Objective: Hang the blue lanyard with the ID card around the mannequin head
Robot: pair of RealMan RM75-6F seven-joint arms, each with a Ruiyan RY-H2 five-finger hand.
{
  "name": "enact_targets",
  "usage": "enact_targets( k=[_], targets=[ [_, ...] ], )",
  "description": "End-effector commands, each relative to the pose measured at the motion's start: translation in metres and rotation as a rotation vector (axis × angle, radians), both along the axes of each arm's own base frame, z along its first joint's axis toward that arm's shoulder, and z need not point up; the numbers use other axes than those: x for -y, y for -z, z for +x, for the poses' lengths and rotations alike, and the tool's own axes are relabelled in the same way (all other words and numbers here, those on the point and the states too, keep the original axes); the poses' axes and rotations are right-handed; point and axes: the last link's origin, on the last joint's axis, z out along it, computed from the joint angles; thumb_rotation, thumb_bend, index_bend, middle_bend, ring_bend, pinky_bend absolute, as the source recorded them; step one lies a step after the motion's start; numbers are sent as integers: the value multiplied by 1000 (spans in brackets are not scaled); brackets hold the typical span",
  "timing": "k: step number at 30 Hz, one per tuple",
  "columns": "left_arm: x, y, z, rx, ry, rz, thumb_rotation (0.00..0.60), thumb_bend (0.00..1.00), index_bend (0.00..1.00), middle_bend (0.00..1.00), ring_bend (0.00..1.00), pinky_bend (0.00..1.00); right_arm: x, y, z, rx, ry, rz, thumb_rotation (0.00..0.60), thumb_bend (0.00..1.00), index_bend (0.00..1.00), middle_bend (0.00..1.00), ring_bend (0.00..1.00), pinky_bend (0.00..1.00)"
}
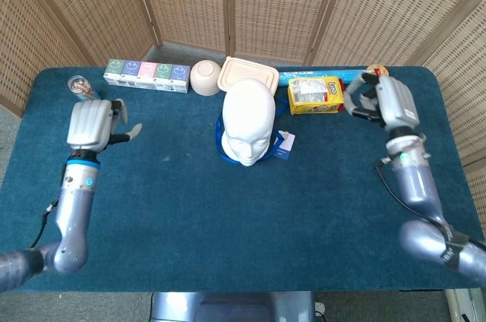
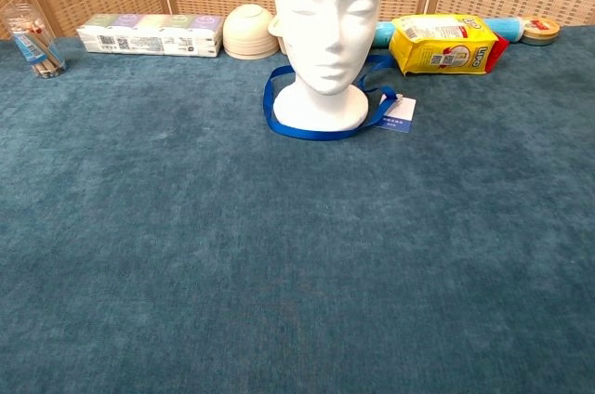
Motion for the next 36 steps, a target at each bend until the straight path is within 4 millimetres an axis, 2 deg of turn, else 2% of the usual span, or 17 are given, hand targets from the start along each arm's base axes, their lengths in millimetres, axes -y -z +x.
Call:
enact_targets(
  k=[1,12,20,25,36],
  targets=[
    [25,-6,-28,7,-9,-27,457,225,633,826,737,749,-29,-3,-29,7,20,-15,405,468,512,950,1000,1000],
    [81,-16,-93,60,-58,-33,445,209,598,706,607,636,-84,5,-79,-31,65,-10,405,468,527,924,1000,1000],
    [126,-26,-133,86,-57,-4,445,207,590,674,576,593,-120,8,-110,-39,115,-39,405,475,547,910,1000,1000],
    [153,-33,-152,102,-59,33,443,207,590,671,574,566,-142,9,-120,-97,112,-64,408,477,562,904,994,1000],
    [207,-45,-176,114,-109,60,440,207,589,663,555,540,-185,14,-144,-206,155,-85,406,478,570,891,974,1000]
  ],
)
